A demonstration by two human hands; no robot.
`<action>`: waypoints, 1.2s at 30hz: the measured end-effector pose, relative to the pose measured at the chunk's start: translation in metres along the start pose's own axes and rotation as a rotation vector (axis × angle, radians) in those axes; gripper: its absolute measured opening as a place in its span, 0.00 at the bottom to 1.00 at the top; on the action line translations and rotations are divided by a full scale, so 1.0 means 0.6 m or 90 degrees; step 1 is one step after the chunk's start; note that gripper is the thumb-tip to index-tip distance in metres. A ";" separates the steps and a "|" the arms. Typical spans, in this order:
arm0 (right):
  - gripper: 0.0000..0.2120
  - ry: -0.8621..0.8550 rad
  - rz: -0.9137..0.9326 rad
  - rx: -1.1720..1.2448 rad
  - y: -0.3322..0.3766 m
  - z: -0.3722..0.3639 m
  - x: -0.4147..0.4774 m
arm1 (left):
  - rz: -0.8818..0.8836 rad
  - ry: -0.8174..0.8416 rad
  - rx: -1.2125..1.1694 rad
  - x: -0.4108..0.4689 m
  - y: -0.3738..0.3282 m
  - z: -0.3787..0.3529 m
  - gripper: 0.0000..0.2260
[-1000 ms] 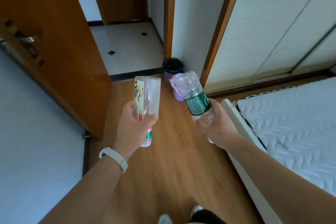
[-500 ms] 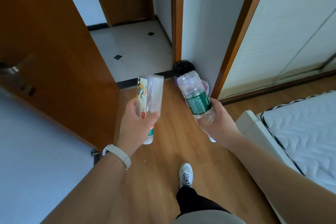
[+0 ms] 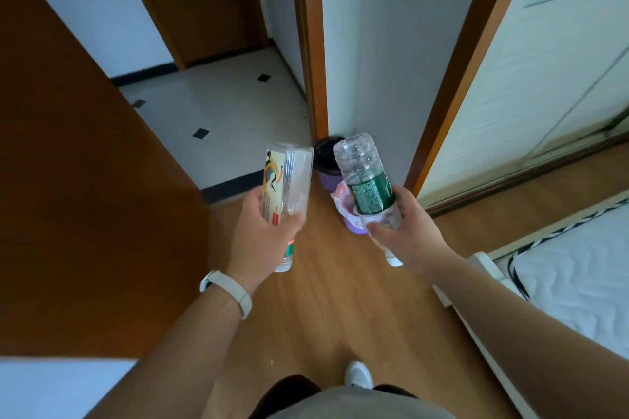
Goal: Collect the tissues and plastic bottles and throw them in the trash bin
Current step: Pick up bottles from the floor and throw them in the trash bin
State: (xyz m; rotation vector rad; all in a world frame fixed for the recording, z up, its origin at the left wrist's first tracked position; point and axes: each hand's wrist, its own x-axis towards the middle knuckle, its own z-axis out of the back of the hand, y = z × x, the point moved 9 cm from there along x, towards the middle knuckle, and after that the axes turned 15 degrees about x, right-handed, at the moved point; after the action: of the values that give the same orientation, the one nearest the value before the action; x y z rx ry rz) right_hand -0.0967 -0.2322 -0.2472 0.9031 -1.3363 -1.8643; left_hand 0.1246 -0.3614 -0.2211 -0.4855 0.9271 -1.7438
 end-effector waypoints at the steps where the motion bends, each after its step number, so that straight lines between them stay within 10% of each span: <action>1: 0.28 -0.004 0.001 0.004 0.007 0.000 0.016 | 0.003 0.002 -0.009 0.021 -0.004 0.000 0.26; 27: 0.31 -0.378 -0.226 -0.033 -0.052 -0.059 0.465 | -0.129 0.309 0.025 0.708 0.005 -0.187 0.26; 36: 0.33 -0.380 -0.306 -0.005 -0.254 -0.031 0.571 | -0.116 0.328 0.105 0.807 0.077 -0.363 0.26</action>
State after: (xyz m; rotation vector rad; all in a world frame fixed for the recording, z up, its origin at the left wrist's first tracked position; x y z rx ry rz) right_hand -0.2848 -0.4857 -0.4507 0.7307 -1.5378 -2.6567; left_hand -0.1772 -0.7393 -0.4456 -0.0042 1.1049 -2.1429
